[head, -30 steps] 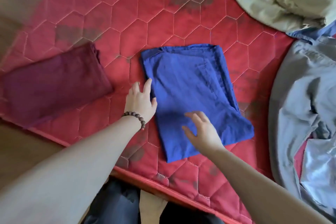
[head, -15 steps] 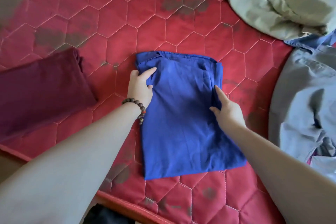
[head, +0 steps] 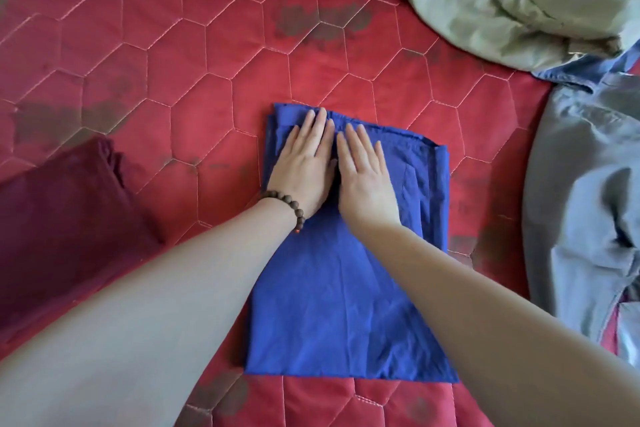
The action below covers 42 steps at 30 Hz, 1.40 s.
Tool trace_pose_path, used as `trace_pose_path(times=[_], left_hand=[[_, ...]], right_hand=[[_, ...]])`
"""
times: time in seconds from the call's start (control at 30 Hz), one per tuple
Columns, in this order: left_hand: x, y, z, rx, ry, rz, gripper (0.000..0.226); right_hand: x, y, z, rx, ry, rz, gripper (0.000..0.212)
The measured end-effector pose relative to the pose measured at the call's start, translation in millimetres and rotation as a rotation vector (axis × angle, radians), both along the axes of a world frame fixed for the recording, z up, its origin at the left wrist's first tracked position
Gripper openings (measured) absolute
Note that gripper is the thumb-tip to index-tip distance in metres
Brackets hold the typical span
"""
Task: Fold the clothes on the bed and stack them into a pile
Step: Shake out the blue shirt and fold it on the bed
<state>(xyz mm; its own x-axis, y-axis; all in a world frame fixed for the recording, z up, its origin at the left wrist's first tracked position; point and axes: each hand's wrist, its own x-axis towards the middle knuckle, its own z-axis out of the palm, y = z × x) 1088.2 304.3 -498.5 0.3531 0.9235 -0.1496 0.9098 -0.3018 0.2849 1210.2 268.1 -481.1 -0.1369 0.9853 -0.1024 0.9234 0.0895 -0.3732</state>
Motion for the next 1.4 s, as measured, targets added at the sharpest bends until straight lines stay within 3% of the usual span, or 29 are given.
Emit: trace_pose_path(times=[0.13,0.33,0.53,0.63,0.7,0.8,0.93,1.1,1.4], left_hand=[[-4,-5,-18,0.044,0.079,-0.014,0.059],[-4,-6,-22,0.084,0.133,0.022,0.070],[-2,-3,-15,0.014,0.172,0.021,0.068],[-3,-7,1,0.014,0.147,0.055,0.064],[-9,-27,12,0.072,0.100,0.114,0.063],[-19,-95,15,0.118,0.026,0.010,0.058],[-28,-169,0,0.013,0.132,-0.106,0.055],[-35,-174,-19,0.028,0.205,-0.081,0.065],[-57,-180,-17,0.015,0.181,-0.101,0.073]], right_hand=[[-1,10,-33,-0.059,-0.044,0.006,0.055],[46,-11,-42,-0.040,-0.263,-0.093,0.064],[83,-32,-36,-0.158,-0.330,-0.159,0.063],[75,-31,-22,-0.157,-0.281,-0.226,0.064],[62,-45,-8,-0.005,-0.189,-0.269,0.059],[28,-84,2,0.118,-0.145,-0.078,0.060],[-11,-135,-14,0.020,-0.130,0.135,0.055],[-3,-146,-31,-0.083,-0.186,0.103,0.058],[107,-209,-21,-0.180,-0.299,0.022,0.062]])
